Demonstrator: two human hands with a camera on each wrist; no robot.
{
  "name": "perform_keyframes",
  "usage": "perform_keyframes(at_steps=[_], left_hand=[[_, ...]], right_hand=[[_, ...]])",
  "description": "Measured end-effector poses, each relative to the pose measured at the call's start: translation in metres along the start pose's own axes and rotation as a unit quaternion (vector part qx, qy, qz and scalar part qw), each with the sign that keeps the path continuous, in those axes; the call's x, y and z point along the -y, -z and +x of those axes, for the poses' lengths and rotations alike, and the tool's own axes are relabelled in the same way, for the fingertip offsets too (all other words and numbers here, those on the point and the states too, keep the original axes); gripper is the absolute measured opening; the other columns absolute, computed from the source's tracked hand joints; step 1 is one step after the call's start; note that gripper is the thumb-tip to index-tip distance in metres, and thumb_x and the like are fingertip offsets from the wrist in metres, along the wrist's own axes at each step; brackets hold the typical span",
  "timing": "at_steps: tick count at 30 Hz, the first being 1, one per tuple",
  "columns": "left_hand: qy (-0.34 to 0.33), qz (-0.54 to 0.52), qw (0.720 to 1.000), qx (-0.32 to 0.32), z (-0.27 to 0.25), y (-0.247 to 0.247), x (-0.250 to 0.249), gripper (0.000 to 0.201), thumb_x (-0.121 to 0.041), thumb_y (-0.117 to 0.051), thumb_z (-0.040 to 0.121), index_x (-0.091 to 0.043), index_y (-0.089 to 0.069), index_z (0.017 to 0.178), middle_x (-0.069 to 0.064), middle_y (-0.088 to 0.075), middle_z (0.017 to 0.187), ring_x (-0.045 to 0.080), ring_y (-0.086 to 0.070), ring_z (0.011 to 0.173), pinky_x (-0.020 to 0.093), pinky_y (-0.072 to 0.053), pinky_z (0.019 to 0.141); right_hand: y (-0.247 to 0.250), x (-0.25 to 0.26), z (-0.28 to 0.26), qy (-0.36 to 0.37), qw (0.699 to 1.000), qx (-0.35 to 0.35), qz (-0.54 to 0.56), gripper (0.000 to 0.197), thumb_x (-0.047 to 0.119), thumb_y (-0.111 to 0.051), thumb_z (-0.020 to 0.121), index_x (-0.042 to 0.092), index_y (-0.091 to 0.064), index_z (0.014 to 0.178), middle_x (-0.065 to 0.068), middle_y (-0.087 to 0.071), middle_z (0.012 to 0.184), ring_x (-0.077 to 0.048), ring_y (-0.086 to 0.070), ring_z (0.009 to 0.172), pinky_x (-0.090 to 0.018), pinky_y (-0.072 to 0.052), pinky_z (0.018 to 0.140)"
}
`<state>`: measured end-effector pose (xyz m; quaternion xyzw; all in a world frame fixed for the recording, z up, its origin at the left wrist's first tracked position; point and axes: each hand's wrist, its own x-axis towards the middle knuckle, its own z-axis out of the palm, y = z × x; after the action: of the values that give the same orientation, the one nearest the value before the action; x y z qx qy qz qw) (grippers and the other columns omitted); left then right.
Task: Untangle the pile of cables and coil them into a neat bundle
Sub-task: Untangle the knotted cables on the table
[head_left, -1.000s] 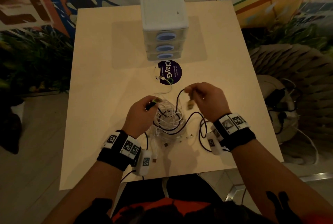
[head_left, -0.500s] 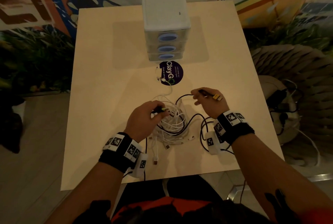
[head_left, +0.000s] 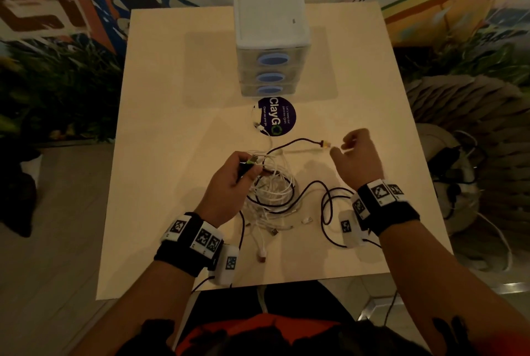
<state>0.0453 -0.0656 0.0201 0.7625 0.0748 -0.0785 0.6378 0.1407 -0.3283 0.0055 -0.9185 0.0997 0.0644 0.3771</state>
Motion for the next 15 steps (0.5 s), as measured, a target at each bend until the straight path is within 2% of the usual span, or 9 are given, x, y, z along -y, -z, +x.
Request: perform_keyframes(at_steps=[2,3,4,5,7,9,12,14,15], left_hand=[[0.005,0.025,1.0,0.011,0.0,0.0,0.003,0.009,-0.023,-0.059,0.103,-0.017,-0.053,0.107,-0.004,-0.077,0.103,0.021,-0.072,0.099,0.034,-0.055,0.088],[0.005,0.049,0.999,0.023,-0.001,0.001,0.003,0.012,-0.03,-0.06,0.101,-0.022,-0.053,0.106,-0.004,-0.076,0.104,0.029,-0.071,0.097,0.046,-0.055,0.089],[0.006,0.065,0.997,0.038,-0.002,0.001,0.003,0.013,-0.035,-0.061,0.1,-0.026,-0.053,0.105,-0.003,-0.076,0.105,0.032,-0.07,0.098,0.054,-0.054,0.09],[0.006,0.065,0.997,0.047,-0.004,0.0,0.002,0.014,-0.037,-0.062,0.098,-0.028,-0.053,0.103,-0.002,-0.075,0.106,0.027,-0.071,0.1,0.055,-0.053,0.092],[0.004,0.054,0.997,0.052,-0.006,-0.002,-0.002,0.015,-0.04,-0.064,0.093,-0.03,-0.054,0.099,-0.002,-0.075,0.101,0.018,-0.071,0.101,0.054,-0.054,0.091],[-0.001,0.066,0.997,0.046,-0.007,-0.002,-0.005,0.018,-0.046,-0.063,0.088,-0.032,-0.054,0.096,-0.003,-0.072,0.091,0.019,-0.071,0.092,0.052,-0.055,0.083],[-0.008,0.074,0.996,0.041,-0.011,-0.001,-0.001,0.013,-0.033,-0.066,0.094,-0.03,-0.053,0.095,-0.007,-0.067,0.081,0.016,-0.061,0.072,0.046,-0.051,0.072],[-0.009,0.067,0.998,0.02,-0.013,0.0,0.002,0.012,-0.025,-0.065,0.097,-0.028,-0.054,0.096,-0.007,-0.064,0.077,0.026,-0.055,0.068,0.044,-0.048,0.067],[-0.005,0.054,0.999,-0.002,-0.014,0.0,0.003,0.011,-0.023,-0.065,0.098,-0.026,-0.055,0.097,-0.006,-0.065,0.078,0.026,-0.055,0.066,0.04,-0.048,0.064]], right_hand=[[0.006,0.024,-0.009,0.108,0.993,-0.038,-0.022,0.025,0.032,-0.07,0.09,0.017,-0.052,0.099,-0.001,-0.062,0.096,-0.02,-0.06,0.085,-0.031,-0.045,0.071],[0.007,0.038,-0.013,0.13,0.991,-0.012,-0.031,0.025,0.041,-0.068,0.091,0.019,-0.054,0.095,0.004,-0.062,0.091,-0.017,-0.059,0.081,-0.031,-0.046,0.069],[0.004,0.051,-0.018,0.13,0.99,0.039,-0.046,0.031,0.053,-0.063,0.092,0.022,-0.057,0.092,0.008,-0.062,0.085,-0.014,-0.059,0.078,-0.03,-0.045,0.068],[-0.001,0.062,-0.022,0.121,0.985,0.1,-0.074,0.04,0.065,-0.057,0.091,0.025,-0.06,0.09,0.011,-0.062,0.083,-0.011,-0.058,0.076,-0.029,-0.046,0.067],[-0.017,0.072,-0.027,0.106,0.962,0.205,-0.145,0.051,0.076,-0.051,0.087,0.027,-0.066,0.092,0.011,-0.065,0.087,-0.011,-0.061,0.082,-0.03,-0.049,0.072],[-0.035,0.068,-0.027,0.093,0.938,0.269,-0.195,0.045,0.068,-0.056,0.088,0.027,-0.069,0.101,0.005,-0.068,0.096,-0.017,-0.064,0.093,-0.033,-0.05,0.077],[-0.048,0.055,-0.024,0.056,0.93,0.319,-0.176,0.041,0.057,-0.067,0.087,0.029,-0.064,0.116,0.003,-0.068,0.101,-0.017,-0.063,0.097,-0.031,-0.046,0.075],[-0.049,0.05,-0.022,0.034,0.935,0.327,-0.13,0.038,0.046,-0.072,0.086,0.031,-0.06,0.119,0.002,-0.071,0.099,-0.017,-0.066,0.092,-0.031,-0.05,0.075],[-0.048,0.047,-0.021,0.029,0.938,0.326,-0.114,0.035,0.042,-0.073,0.086,0.032,-0.059,0.117,0.001,-0.072,0.098,-0.018,-0.066,0.09,-0.031,-0.051,0.076]])
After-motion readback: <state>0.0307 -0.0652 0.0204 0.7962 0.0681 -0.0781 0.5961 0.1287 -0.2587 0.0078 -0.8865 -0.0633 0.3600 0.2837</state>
